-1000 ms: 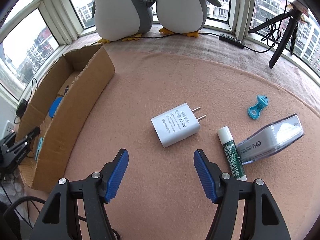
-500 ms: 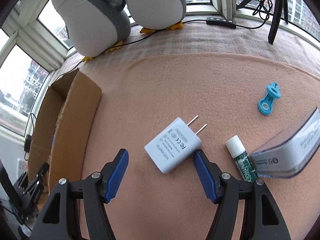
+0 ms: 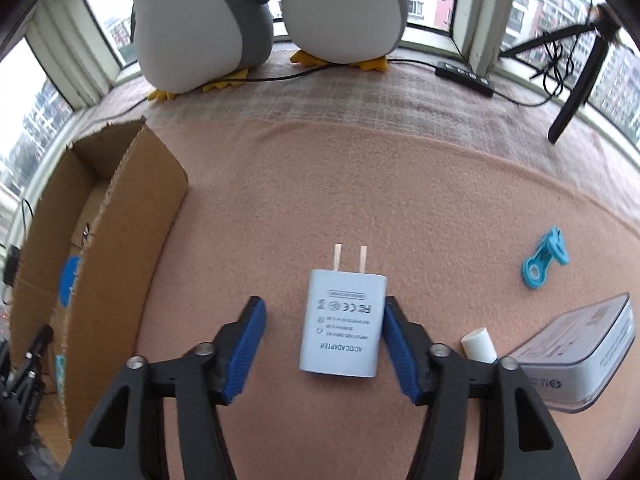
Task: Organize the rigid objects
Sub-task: 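Carry the white charger with the right gripper into the box and release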
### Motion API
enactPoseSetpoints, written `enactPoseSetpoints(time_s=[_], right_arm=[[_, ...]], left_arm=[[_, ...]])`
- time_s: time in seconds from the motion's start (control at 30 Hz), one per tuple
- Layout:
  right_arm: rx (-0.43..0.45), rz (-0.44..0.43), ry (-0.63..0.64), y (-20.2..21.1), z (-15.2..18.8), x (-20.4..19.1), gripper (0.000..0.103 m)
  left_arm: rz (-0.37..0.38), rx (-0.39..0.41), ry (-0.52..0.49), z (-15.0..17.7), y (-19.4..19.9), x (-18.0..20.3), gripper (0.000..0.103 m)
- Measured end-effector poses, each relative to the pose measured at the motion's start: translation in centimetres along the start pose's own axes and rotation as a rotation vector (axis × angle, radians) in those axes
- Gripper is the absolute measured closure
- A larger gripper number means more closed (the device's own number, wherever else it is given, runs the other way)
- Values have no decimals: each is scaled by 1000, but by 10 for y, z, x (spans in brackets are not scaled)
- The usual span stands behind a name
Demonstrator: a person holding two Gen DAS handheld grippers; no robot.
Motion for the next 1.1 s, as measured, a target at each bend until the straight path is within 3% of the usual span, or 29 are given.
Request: enactPoseSetpoints(time_s=[0.1,0.3,0.5,0.8,1.1], right_arm=[[1,8,21,0,0,0,71],[7,-34,9,3,4,0,71],[72,-115,9,31,5,-15,71],[213,-234,133,89,-25,-74,71],[226,-264,277,87,-50,-140,71]], left_arm=[[1,0,2,0,0,0,73],[6,0,11,0,0,-1,73],[8,2,15,0,0,-2,73],[10,5,21,0,1,-3,73],[10,5,22,0,1,-2,73]])
Point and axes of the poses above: each gripper's, at about its wrist camera, not at the fingertips, and y roughly against the way its jaws point, x to its right, z to its underside, the point moved 4 cm from there along -y, roughly the way its jaws point, and after that the axes turned 4 degrees about y, right-handed, at the moved point
